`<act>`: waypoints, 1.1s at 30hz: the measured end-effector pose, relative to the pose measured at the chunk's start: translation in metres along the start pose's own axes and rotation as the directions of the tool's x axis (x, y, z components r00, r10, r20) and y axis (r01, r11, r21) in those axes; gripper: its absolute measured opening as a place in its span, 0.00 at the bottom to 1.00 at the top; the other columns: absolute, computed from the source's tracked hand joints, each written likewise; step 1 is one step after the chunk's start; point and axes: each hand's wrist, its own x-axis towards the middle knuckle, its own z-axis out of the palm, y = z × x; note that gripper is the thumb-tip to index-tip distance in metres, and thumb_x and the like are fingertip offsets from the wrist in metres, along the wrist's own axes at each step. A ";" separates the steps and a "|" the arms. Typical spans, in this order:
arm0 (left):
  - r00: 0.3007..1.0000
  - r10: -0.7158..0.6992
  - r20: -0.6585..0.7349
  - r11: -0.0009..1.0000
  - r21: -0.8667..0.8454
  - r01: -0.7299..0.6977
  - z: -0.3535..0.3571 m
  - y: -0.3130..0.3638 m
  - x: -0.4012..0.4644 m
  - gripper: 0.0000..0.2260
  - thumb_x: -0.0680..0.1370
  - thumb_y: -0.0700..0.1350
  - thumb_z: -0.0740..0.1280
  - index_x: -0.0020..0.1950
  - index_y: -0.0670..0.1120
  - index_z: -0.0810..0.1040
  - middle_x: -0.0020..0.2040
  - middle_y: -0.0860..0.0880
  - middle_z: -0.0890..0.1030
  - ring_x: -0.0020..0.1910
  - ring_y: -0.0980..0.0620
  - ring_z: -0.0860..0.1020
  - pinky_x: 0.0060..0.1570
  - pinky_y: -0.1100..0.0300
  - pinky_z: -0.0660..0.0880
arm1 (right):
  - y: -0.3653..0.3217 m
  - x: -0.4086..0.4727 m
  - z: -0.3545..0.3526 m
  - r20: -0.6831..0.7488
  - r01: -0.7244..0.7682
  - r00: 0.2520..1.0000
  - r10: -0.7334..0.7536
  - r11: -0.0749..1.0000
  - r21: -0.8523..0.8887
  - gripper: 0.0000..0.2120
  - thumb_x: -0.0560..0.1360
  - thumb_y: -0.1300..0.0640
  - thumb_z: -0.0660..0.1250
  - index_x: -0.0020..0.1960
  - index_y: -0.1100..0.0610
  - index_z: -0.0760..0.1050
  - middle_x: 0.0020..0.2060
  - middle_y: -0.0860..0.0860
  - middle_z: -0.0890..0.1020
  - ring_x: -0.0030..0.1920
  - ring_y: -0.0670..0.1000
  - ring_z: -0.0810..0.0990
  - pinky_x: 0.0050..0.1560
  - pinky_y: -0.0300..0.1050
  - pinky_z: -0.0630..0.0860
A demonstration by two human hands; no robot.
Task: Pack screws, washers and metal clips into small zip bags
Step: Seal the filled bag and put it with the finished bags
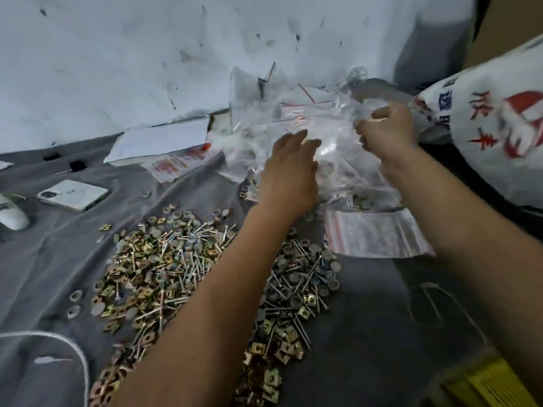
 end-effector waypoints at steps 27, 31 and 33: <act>0.885 -0.429 0.184 0.785 -0.409 0.466 0.039 0.054 -0.047 0.06 0.79 0.40 0.70 0.53 0.45 0.85 0.43 0.51 0.82 0.45 0.52 0.80 0.35 0.67 0.68 | 0.081 -0.117 -0.048 0.246 0.058 0.967 -0.069 0.997 0.052 0.18 0.77 0.56 0.75 0.30 0.63 0.78 0.27 0.48 0.83 0.28 0.48 0.78 0.34 0.45 0.75; 0.918 -0.357 0.175 0.909 -0.161 0.384 0.038 0.056 -0.053 0.12 0.73 0.35 0.68 0.54 0.43 0.85 0.51 0.44 0.85 0.54 0.43 0.80 0.51 0.56 0.76 | 0.079 -0.113 -0.049 0.144 -0.250 0.967 0.208 0.879 0.405 0.14 0.81 0.62 0.68 0.38 0.65 0.78 0.33 0.57 0.83 0.35 0.53 0.84 0.39 0.51 0.85; 0.943 -0.269 0.198 0.959 -0.036 0.281 0.043 0.069 -0.058 0.11 0.74 0.36 0.66 0.54 0.42 0.84 0.55 0.42 0.83 0.60 0.40 0.76 0.63 0.50 0.73 | 0.078 -0.113 -0.049 0.080 -0.332 0.939 0.334 0.820 0.466 0.13 0.84 0.60 0.64 0.42 0.65 0.78 0.41 0.63 0.83 0.39 0.58 0.84 0.42 0.55 0.85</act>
